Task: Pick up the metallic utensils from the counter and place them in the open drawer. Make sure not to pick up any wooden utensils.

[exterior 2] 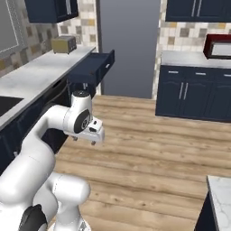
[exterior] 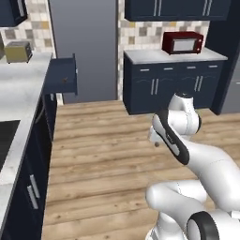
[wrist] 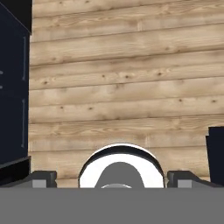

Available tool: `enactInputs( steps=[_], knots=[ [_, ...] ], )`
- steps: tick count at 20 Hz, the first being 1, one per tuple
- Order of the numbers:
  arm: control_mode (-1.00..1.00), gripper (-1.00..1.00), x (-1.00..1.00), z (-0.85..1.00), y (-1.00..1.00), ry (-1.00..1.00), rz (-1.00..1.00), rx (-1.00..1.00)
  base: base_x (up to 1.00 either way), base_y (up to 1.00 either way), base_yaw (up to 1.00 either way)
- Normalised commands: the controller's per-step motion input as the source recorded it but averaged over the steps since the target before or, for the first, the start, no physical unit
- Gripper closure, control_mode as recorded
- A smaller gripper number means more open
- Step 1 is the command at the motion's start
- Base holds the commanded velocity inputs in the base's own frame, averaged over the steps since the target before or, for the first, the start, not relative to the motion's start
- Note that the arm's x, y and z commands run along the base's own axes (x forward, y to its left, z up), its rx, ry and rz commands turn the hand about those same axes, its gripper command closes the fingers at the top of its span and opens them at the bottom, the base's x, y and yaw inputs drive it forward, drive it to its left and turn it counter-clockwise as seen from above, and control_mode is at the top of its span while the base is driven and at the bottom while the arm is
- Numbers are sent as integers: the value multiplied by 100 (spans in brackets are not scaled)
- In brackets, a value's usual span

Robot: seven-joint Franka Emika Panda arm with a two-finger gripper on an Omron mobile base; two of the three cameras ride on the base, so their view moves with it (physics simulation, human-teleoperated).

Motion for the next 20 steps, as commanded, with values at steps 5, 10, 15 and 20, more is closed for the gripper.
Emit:
enactInputs(
  steps=[5,10,15,20],
  knots=[
    [100,-100,0,0,0,0,0,0,-100,0,0],
    [100,-100,0,0,0,0,0,0,-100,-13,-1],
    [100,-100,0,0,0,0,0,0,-100,-33,-2],
    [100,-100,0,0,0,0,0,0,-100,-56,-13]
  ],
)
